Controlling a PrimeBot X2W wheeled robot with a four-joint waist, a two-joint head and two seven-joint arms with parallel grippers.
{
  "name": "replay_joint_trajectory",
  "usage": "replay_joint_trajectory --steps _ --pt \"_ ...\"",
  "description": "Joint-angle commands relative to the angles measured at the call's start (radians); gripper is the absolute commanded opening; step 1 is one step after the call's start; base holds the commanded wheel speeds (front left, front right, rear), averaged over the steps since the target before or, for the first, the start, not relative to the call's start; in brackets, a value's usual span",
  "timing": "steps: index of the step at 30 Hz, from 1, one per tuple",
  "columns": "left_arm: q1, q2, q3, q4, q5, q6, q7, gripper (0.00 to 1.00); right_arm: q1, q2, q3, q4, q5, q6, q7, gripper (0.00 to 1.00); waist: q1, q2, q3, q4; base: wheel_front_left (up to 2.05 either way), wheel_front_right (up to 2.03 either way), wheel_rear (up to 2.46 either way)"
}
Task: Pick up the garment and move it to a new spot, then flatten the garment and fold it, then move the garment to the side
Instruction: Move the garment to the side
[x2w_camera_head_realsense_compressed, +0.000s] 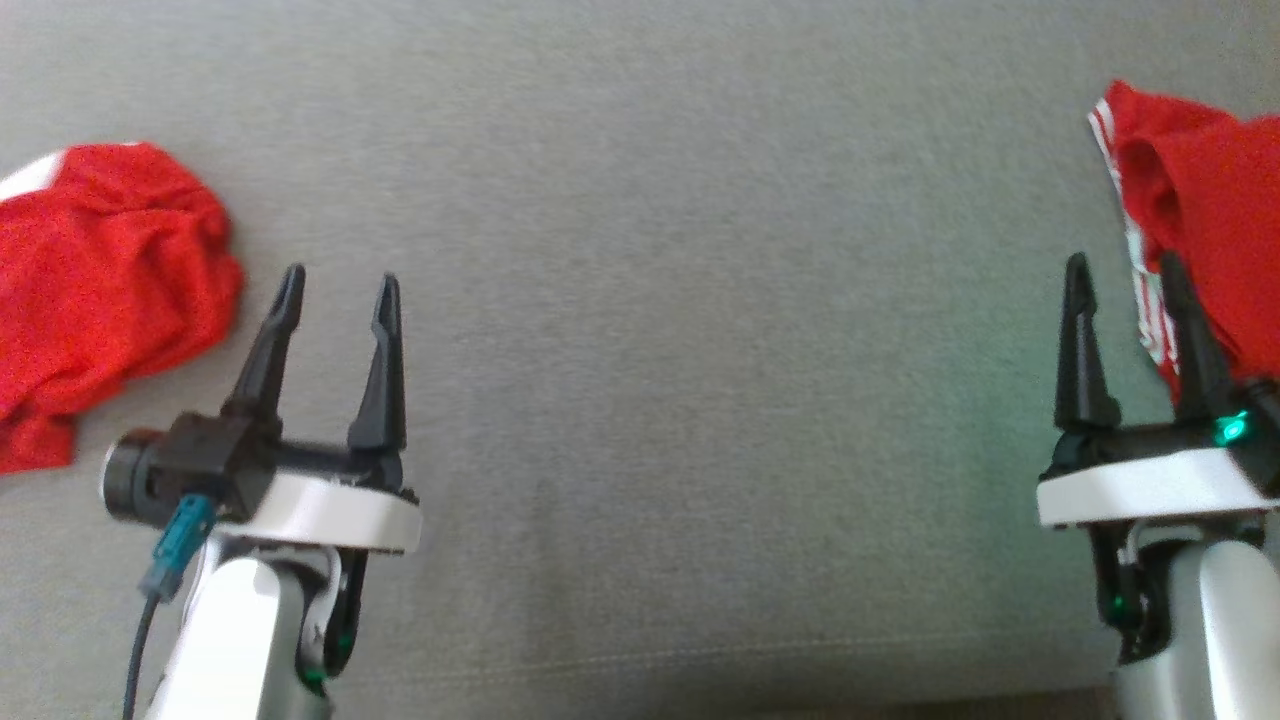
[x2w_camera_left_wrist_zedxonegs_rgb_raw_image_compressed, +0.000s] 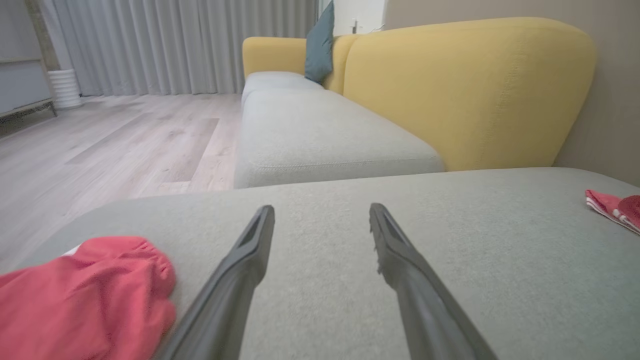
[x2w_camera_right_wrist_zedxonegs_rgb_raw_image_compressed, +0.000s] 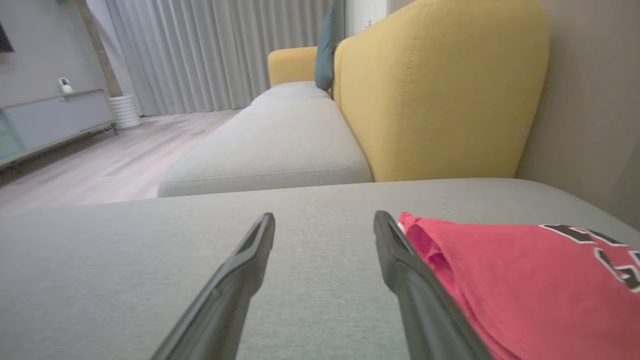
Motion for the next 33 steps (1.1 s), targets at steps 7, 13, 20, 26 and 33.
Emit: replay_joint_trajectory --steps 7,13,20,26,33 --pt "0.065 -0.003 0.068 0.002 -0.02 -0.009 -0.005 1.0 0.072 -0.005 0.065 -0.072 0.04 0.004 0.034 1.0 0.0001 -0.0001 -0.126 0.086 0.0 0.0 0.0" --pt "0.122 0.001 0.067 0.026 -0.015 -0.021 -0.005 1.0 0.141 -0.005 0.065 -0.097 0.05 0.004 0.062 1.0 0.0001 -0.0001 -0.195 0.076 0.0 0.0 0.0" --pt "0.172 0.001 0.064 0.041 -0.012 -0.02 -0.005 1.0 0.208 -0.005 0.066 -0.124 0.045 0.004 0.095 1.0 0.0001 -0.0001 -0.252 0.065 0.0 0.0 0.0" --pt "0.205 0.003 0.059 0.054 -0.014 -0.017 -0.005 1.0 0.253 -0.005 0.064 -0.153 0.036 0.004 0.122 1.0 0.0001 -0.0001 -0.292 0.057 0.0 0.0 0.0" --pt "0.221 0.008 0.055 0.057 -0.017 -0.01 -0.005 1.0 0.278 -0.005 0.06 -0.172 0.038 0.004 0.134 1.0 0.0001 -0.0001 -0.309 0.05 0.0 0.0 0.0"
